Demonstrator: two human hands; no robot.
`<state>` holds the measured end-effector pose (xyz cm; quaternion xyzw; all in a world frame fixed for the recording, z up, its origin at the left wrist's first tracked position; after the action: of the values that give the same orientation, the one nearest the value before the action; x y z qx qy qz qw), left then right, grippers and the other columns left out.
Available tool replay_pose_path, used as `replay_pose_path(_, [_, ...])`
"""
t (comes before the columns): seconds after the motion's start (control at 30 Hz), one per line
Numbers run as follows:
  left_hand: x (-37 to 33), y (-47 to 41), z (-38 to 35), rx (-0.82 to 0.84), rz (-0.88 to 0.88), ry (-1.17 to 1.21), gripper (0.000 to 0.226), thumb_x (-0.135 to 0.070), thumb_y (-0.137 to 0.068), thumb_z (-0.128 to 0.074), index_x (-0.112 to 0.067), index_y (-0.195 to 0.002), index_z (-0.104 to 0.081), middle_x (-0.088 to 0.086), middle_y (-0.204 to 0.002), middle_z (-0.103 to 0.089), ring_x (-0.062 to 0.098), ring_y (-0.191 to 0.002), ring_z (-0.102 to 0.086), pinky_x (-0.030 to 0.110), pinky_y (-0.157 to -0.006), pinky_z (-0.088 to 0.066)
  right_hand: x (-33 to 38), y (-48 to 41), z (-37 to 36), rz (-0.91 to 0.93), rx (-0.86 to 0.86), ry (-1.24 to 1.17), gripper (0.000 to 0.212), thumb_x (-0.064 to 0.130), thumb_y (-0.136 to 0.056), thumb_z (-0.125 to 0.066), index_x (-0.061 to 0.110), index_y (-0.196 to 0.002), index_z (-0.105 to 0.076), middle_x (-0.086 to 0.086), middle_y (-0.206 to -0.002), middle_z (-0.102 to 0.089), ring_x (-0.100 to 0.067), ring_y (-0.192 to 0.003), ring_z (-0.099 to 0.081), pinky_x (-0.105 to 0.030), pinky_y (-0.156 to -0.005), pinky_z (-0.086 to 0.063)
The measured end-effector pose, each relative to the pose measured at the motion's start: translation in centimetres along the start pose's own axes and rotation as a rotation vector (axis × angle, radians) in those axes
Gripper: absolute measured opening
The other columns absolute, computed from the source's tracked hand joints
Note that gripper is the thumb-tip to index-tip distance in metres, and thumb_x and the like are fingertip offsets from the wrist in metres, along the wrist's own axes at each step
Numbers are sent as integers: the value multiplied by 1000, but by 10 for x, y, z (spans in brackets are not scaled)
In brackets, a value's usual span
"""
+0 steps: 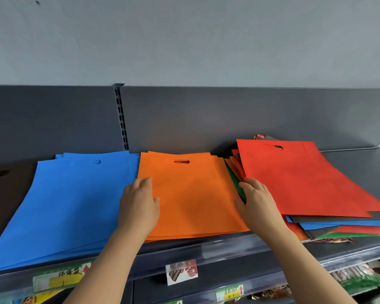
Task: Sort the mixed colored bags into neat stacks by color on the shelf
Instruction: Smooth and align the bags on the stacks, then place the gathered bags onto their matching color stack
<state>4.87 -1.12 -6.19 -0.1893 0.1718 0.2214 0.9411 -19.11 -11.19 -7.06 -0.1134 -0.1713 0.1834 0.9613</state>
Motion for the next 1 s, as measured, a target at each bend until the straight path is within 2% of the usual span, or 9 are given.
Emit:
replay_pose_path(0.27, [-100,5,-45,142,-216,290,40,-26,-97,-49,-17,-136,-48,-2,-129,-56,14,-118,-51,29,-98,-43,-111,-2,40,-246,-45,152,44,33,-94,-48,2,-124,-54,-18,-139,-46,-33,-130,-40,-40,-109,-26])
replay_pose_path(0.43, [-161,4,-75,308,-168,441,46,-29,-98,-48,-12,-140,-42,-2,-123,-60,9,-99,-58,18,-75,-44,-164,1,59,-343,76,219,30,39,-94,-41,12,-92,-53,-9,-107,-59,-30,-109,-53,-40,-97,-36])
replay_pose_path(0.5, [-179,1,-85,356,-106,505,52,-31,-98,-48,-8,-144,-35,-10,-106,-62,0,-80,-55,15,-63,-41,-172,5,63,-303,129,230,29,39,-94,-39,14,-87,-52,-6,-107,-61,-28,-105,-55,-38,-94,-37])
replay_pose_path(0.57, [-189,-3,-95,372,-22,584,50,-31,-96,-52,-7,-139,-40,-12,-92,-59,3,-76,-55,21,-64,-44,-175,6,63,-208,132,204,29,36,-95,-41,13,-97,-59,-3,-112,-62,-26,-107,-55,-37,-96,-37])
replay_pose_path(0.67, [-195,-9,-105,321,128,735,32,-28,-88,-65,-14,-116,-57,1,-107,-65,19,-90,-63,37,-80,-54,-174,6,66,-92,135,95,27,29,-94,-45,12,-107,-61,-3,-114,-63,-26,-108,-55,-34,-93,-37])
replay_pose_path(0.8, [-201,-6,-110,290,148,726,27,-27,-89,-64,-19,-113,-54,0,-107,-61,19,-93,-60,34,-74,-50,-207,-2,81,-235,34,63,30,28,-94,-46,6,-110,-58,-12,-115,-63,-32,-110,-55,-39,-95,-39])
replay_pose_path(0.9, [-207,-2,-115,315,140,738,24,-27,-89,-64,-19,-111,-57,0,-106,-64,20,-93,-62,38,-79,-53,-225,0,87,-323,124,141,20,30,-95,-38,13,-96,-47,-11,-107,-65,-30,-104,-56,-37,-98,-32])
replay_pose_path(0.93, [-209,-1,-116,317,142,741,24,-27,-89,-64,-19,-111,-58,0,-106,-64,20,-94,-62,39,-82,-53,-224,1,86,-293,135,136,19,28,-96,-37,13,-101,-48,-11,-109,-65,-29,-106,-55,-36,-100,-30])
replay_pose_path(1.0, [-212,-1,-118,303,156,746,28,-27,-88,-66,-19,-114,-59,0,-108,-64,21,-96,-62,39,-84,-52,-216,5,85,-219,127,75,35,24,-97,-39,12,-129,-45,-10,-124,-60,-27,-121,-48,-34,-107,-26])
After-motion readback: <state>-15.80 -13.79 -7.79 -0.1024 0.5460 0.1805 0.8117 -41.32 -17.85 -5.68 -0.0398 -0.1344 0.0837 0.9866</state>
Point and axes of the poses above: each hand's wrist, its own y-axis away from the middle knuckle, its own z-axis out of the back of the hand, x = y × z, the point moved 2 cm from there along -y, towards the middle knuckle
